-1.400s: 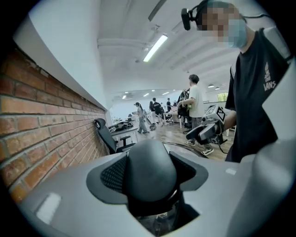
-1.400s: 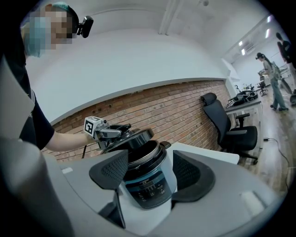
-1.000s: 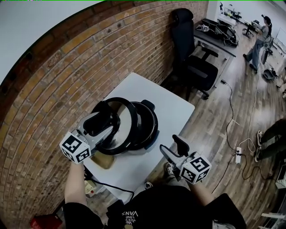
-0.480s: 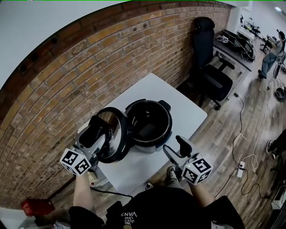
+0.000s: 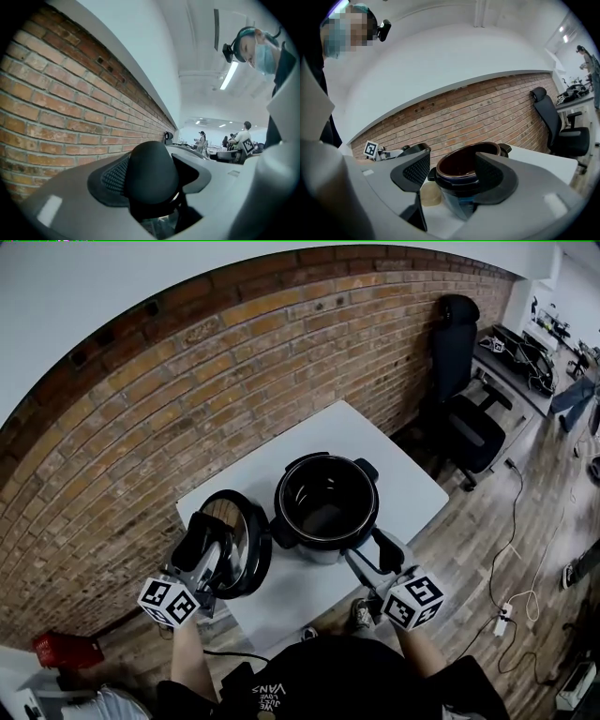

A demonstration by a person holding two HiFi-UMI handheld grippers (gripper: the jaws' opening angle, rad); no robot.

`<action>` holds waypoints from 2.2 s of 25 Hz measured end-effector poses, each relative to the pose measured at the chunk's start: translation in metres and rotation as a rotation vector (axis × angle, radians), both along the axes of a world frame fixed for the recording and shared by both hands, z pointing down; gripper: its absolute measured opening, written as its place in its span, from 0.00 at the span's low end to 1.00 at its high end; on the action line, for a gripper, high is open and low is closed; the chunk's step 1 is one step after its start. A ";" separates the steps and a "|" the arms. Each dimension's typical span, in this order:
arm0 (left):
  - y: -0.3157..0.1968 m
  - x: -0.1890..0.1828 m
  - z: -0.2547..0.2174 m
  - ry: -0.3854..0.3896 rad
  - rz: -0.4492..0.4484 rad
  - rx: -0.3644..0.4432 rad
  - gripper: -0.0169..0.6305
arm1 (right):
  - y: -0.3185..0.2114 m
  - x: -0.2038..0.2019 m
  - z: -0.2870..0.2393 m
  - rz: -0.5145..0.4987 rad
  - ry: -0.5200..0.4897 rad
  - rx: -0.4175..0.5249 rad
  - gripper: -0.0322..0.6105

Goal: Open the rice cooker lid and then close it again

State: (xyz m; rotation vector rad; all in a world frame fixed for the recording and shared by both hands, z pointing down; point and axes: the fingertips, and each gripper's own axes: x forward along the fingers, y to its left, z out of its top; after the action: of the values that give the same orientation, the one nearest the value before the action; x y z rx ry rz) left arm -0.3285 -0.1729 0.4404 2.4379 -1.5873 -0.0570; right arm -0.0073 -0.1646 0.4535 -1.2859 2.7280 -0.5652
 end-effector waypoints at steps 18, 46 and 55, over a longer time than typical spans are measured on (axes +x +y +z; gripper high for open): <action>0.042 -0.008 0.033 0.062 -0.128 -0.061 0.46 | -0.004 -0.007 0.005 -0.043 0.016 -0.016 0.51; -0.096 0.168 -0.028 -0.183 0.446 0.124 0.46 | 0.009 0.084 0.010 0.206 -0.006 -0.018 0.51; -0.113 0.223 -0.022 -0.361 0.627 0.126 0.46 | 0.017 0.114 0.017 0.279 -0.007 -0.031 0.51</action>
State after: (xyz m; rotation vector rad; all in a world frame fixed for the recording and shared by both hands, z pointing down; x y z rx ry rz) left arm -0.1058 -0.2862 0.4189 3.0596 -0.8665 0.4203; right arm 0.1062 -0.1480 0.4701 -1.6303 2.4796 -0.5823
